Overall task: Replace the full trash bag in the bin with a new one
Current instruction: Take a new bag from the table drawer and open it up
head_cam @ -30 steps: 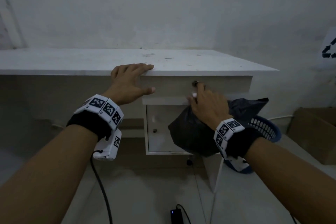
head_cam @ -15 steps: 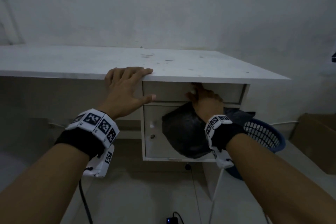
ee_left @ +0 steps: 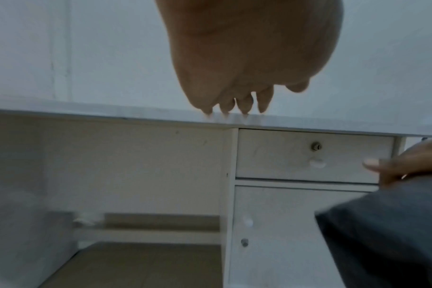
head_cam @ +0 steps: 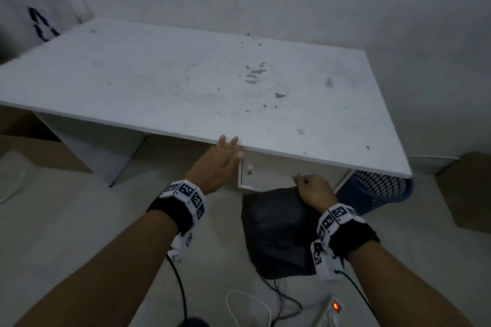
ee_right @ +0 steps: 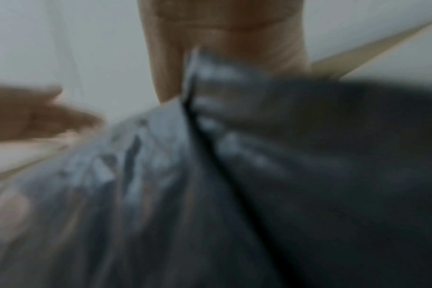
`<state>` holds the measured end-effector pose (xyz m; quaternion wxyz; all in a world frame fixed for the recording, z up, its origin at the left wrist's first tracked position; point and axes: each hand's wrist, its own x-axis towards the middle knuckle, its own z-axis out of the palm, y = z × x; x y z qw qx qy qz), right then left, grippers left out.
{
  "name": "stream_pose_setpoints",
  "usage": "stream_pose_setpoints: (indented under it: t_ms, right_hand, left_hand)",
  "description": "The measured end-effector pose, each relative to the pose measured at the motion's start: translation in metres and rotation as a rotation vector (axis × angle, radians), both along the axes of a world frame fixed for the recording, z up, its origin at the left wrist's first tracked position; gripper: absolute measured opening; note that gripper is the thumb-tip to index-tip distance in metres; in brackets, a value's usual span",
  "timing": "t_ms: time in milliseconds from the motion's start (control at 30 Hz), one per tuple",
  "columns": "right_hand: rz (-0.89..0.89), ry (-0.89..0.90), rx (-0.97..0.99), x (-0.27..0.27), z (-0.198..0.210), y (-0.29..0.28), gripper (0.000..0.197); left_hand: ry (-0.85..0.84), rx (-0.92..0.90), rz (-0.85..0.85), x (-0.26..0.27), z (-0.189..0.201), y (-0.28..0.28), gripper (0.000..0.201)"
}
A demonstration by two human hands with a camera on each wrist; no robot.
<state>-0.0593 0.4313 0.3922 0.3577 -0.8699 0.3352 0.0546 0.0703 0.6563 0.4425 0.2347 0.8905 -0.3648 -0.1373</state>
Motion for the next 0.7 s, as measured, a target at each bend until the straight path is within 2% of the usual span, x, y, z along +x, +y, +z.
stream_pose_setpoints:
  t_ms: [33, 100, 167, 233, 333, 433, 533, 633, 700]
  right_hand:
    - [-0.003, 0.004, 0.026, -0.008, 0.02, 0.007, 0.055]
    - [0.032, -0.003, 0.04, -0.013, 0.063, 0.021, 0.053]
    - [0.072, -0.023, 0.04, -0.005, 0.105, 0.03, 0.052]
    - [0.08, -0.038, 0.029, 0.015, 0.144, 0.035, 0.056]
    - [0.068, -0.076, -0.002, 0.063, 0.195, 0.035, 0.054]
    - [0.073, -0.138, -0.087, 0.126, 0.234, 0.035, 0.052]
    - [0.121, -0.215, -0.121, 0.193, 0.276, 0.04, 0.046]
    - [0.24, -0.24, -0.083, 0.246, 0.317, 0.048, 0.041]
    - [0.347, -0.274, -0.104, 0.272, 0.338, 0.05, 0.028]
  left_hand:
    - [0.063, -0.005, 0.02, -0.007, 0.017, 0.009, 0.065]
    - [0.035, -0.03, 0.07, -0.017, 0.048, 0.027, 0.068]
    - [0.049, -0.089, 0.121, -0.013, 0.076, 0.04, 0.057]
    - [0.151, -0.118, 0.193, 0.0, 0.105, 0.05, 0.051]
    - [0.363, -0.051, 0.206, 0.031, 0.137, 0.055, 0.063]
    - [0.446, -0.003, 0.159, 0.074, 0.164, 0.054, 0.076]
    - [0.554, -0.133, 0.197, 0.128, 0.192, 0.048, 0.073]
    - [0.695, -0.261, 0.235, 0.181, 0.227, 0.042, 0.057]
    - [0.719, -0.372, 0.264, 0.212, 0.249, 0.036, 0.048]
